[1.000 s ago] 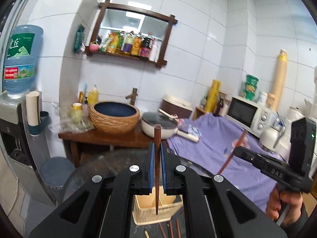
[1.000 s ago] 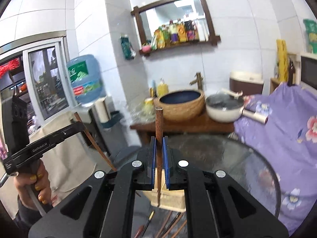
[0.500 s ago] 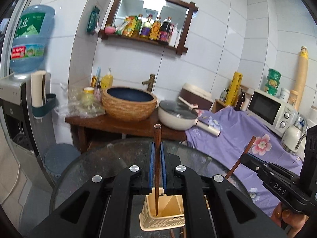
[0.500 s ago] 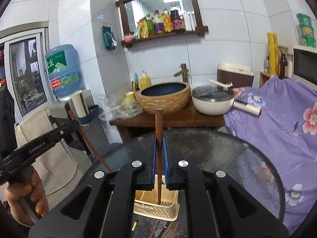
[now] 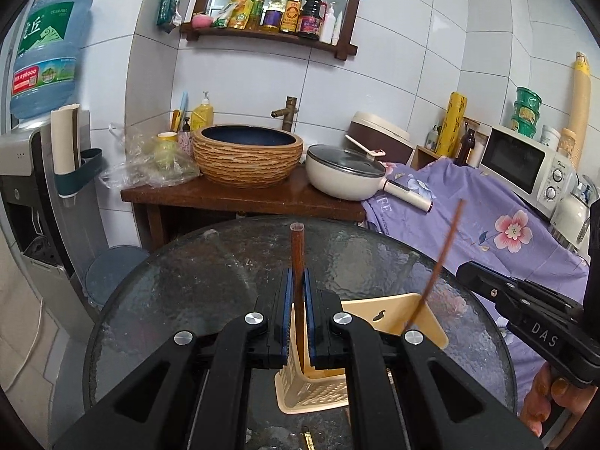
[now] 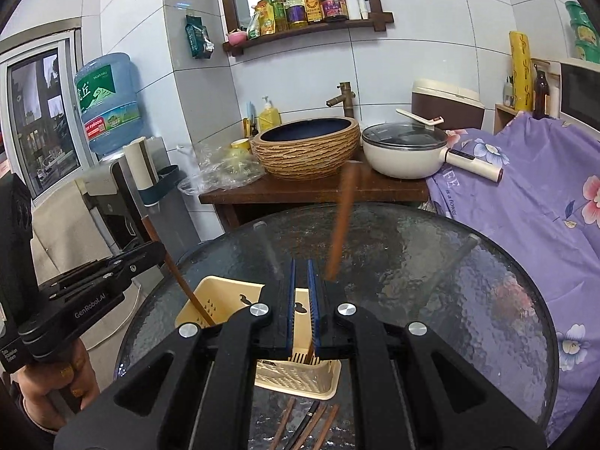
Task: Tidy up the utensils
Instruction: 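Lower the chopsticks into the basket and open both tools, then grasp the wooden-handled spoon with the left tool while the right tool grasps a chopstick, then lift the spoon and chopstick upright and carry both over the basket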
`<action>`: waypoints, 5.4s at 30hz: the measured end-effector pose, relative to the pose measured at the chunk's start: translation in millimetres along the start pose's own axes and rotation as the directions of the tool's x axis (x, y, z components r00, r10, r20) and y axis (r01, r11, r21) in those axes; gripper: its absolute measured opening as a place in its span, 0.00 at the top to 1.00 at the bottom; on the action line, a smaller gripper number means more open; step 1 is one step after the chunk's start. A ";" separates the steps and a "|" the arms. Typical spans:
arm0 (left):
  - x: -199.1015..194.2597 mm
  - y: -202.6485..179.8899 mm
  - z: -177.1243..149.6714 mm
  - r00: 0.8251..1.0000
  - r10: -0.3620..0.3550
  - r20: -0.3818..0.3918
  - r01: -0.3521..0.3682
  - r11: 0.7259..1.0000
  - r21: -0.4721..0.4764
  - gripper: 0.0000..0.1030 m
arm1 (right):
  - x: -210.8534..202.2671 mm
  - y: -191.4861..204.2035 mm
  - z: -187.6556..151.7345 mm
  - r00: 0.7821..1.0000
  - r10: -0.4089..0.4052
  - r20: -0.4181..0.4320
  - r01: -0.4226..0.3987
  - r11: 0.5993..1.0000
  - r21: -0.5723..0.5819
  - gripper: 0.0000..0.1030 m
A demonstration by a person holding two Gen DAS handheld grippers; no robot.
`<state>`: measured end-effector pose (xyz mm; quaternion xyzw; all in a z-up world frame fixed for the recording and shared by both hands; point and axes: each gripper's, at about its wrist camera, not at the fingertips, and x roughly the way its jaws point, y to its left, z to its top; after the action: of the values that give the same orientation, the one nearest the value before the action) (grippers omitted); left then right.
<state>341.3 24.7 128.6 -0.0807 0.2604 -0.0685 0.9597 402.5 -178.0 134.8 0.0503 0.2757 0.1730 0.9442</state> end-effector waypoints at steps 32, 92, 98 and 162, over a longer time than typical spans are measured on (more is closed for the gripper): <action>-36.4 13.9 -115.8 0.988 0.002 -0.153 0.011 0.996 0.084 0.06 | -27.0 3.0 -157.3 0.963 -0.056 -0.265 0.063 0.998 0.018 0.46; 6.3 -24.8 -208.6 0.911 0.009 -0.413 0.071 0.981 0.179 0.84 | 49.9 25.9 -196.7 0.880 -0.243 -0.408 0.228 0.970 -0.086 0.73; 6.5 -25.7 -209.3 0.913 0.009 -0.409 0.072 0.981 0.183 0.84 | 58.2 20.6 -191.1 0.883 -0.246 -0.400 0.237 0.969 -0.075 0.75; -59.8 -28.2 -156.1 0.978 -0.048 -0.204 0.086 0.980 0.178 0.86 | -80.6 26.9 -128.9 0.988 0.093 -0.123 -0.086 0.995 0.059 0.93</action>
<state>207.9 -11.1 30.3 0.0075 0.3443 -0.1326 0.9294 261.6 -181.4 71.8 0.0770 0.3366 0.2104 0.9146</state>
